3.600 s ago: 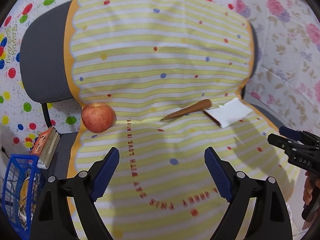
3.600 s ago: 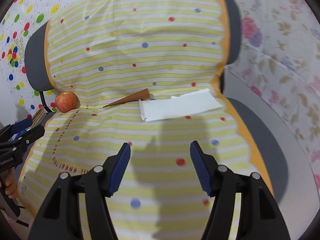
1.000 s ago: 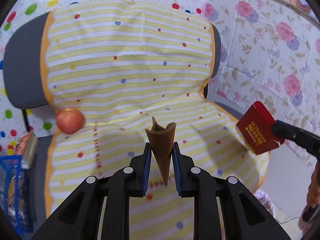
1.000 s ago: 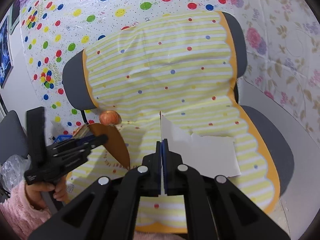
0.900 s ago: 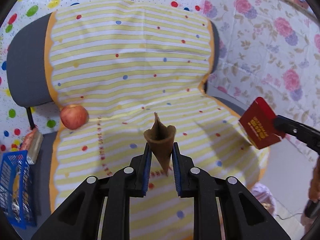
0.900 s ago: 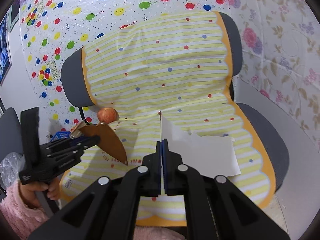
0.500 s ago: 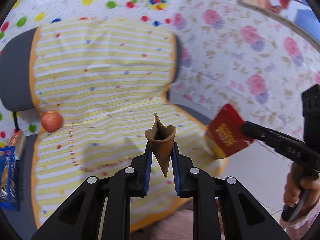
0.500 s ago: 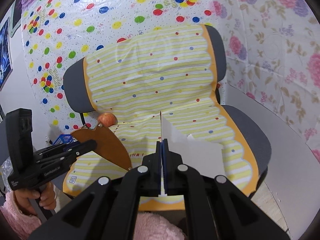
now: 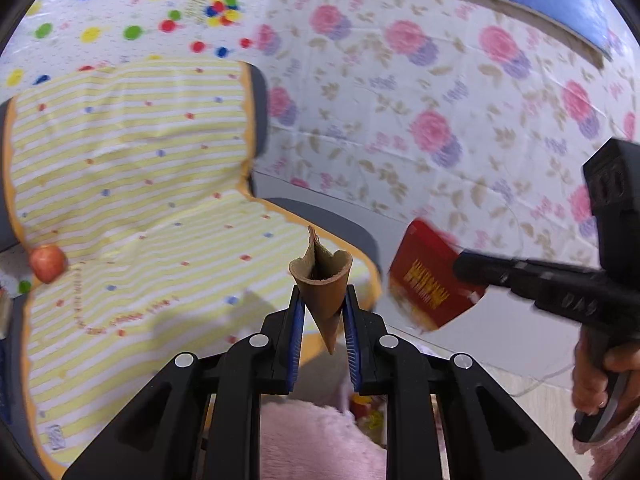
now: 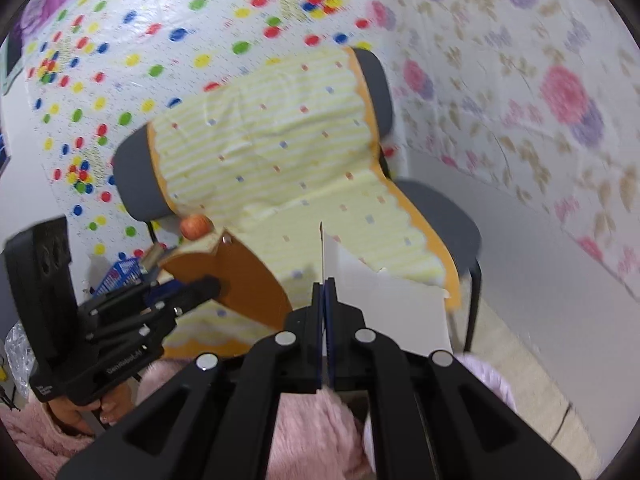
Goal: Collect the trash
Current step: 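Carry the cone and paper over the bin and open both grippers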
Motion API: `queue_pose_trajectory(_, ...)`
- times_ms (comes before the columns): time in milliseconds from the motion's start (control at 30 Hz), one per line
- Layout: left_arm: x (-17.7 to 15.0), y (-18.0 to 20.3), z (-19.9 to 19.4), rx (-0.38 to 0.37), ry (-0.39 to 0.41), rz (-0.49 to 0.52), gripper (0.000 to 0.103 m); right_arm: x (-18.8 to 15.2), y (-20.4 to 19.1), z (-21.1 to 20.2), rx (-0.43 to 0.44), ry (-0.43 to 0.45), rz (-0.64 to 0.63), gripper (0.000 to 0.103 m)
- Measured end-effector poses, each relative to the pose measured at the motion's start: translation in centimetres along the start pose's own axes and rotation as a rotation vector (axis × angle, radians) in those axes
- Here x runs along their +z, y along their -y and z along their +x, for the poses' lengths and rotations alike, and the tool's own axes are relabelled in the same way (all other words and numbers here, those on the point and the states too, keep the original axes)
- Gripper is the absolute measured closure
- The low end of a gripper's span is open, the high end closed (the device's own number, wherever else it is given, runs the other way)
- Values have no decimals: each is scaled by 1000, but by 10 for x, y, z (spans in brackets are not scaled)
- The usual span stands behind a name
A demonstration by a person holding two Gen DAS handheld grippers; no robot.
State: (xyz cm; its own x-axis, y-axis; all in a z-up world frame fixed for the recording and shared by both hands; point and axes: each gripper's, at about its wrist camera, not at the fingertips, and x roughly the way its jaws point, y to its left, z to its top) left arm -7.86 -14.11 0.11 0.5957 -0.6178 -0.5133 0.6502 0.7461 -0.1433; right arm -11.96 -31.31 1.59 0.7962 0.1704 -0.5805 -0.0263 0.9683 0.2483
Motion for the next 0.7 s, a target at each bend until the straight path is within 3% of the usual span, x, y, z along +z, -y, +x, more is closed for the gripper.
queue_pose_trajectory(300,-19,41,35,-92,-82,72,83,-54,45,9,-104,-107,121,101)
queue_pose_trajectory(600,-23,53,56,-77,-131,90,83,-70,82,35,-74,-149,221,100)
queue_pose_trajectory(667,-24,54,60,-77,-140,91,83,-73,89,41,-97,-166,230,92)
queue_pose_trajectory(700,-24,55,62,-80,-145,93,83,-74,91,42,-106,-169,234,80)
